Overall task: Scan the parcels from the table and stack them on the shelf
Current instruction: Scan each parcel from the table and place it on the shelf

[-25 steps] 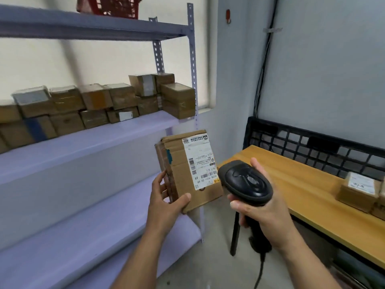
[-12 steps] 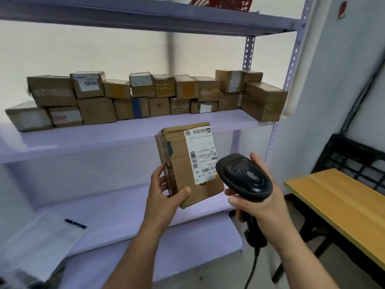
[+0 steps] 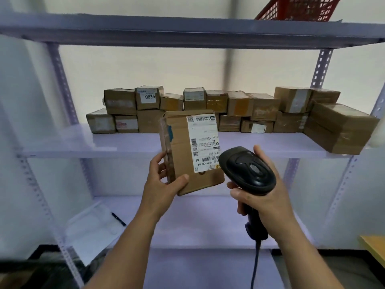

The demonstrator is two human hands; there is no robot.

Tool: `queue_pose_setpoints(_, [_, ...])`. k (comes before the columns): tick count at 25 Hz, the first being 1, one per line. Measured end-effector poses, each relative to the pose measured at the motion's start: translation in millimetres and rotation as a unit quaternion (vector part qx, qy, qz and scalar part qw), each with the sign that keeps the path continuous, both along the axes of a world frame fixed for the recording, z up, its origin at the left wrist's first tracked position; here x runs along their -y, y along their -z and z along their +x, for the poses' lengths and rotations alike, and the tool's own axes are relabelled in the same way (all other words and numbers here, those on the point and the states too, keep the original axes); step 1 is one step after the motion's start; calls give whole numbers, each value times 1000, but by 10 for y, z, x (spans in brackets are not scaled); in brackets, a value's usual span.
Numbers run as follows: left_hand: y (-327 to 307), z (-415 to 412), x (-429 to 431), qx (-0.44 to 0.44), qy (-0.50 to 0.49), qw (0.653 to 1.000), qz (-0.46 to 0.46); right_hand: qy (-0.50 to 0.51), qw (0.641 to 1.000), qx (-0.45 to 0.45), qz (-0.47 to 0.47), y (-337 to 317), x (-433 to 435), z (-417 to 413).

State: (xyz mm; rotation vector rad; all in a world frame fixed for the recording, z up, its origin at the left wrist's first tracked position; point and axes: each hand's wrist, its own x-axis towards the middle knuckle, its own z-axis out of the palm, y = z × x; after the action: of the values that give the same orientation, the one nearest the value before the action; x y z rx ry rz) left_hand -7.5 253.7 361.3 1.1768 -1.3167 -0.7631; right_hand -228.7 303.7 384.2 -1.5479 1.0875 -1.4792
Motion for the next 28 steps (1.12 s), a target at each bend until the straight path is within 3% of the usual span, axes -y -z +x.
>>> queue_pose_setpoints(13, [-232,1294,476,-60,-173,982,-43,-86,996,-30,-4,-66,811,794])
queue_pose_setpoints(20, [-412,2734,1156,-51,-231,970,-51,-91,995,-29,-17,-152,1529,1976])
queue_pose_setpoints(28, [-447,4316,1995,21,-248,967,49,-85,995,-49,-22,-136,2222,3458])
